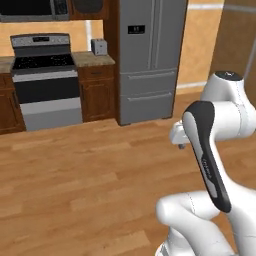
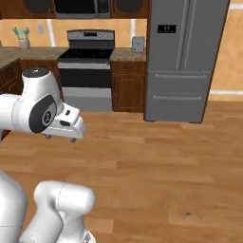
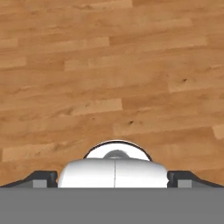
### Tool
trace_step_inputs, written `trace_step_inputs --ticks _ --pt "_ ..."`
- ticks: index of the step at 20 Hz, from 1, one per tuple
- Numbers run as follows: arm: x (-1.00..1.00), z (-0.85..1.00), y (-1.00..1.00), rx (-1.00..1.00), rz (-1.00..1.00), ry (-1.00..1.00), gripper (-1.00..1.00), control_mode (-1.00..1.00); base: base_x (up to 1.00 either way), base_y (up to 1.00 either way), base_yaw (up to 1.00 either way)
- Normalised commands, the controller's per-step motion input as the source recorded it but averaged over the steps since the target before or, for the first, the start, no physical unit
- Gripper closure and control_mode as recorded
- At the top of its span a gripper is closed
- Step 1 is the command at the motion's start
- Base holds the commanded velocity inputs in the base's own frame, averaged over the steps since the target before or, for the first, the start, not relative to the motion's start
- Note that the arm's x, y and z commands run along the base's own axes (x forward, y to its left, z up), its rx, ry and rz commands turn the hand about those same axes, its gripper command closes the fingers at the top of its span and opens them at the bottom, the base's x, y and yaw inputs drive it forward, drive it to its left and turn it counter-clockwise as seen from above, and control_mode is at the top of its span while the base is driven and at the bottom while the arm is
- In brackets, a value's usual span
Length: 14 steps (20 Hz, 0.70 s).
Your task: Navigate to the microwave.
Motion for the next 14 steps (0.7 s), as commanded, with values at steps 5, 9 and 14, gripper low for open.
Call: trace_step_inputs --ticks 5,9,14 --pt "0.00 0.00 0.00 0.00 0.00 0.00 -1.00 1.00 0.73 0.61 0.05" --pt "0.00 0.00 0.00 0.00 0.00 0.00 -1.00 1.00 1.00 0.83 0.00" --pt "0.00 0.00 0.00 0.00 0.00 0.00 -1.00 1.00 1.00 0.90 -0.02"
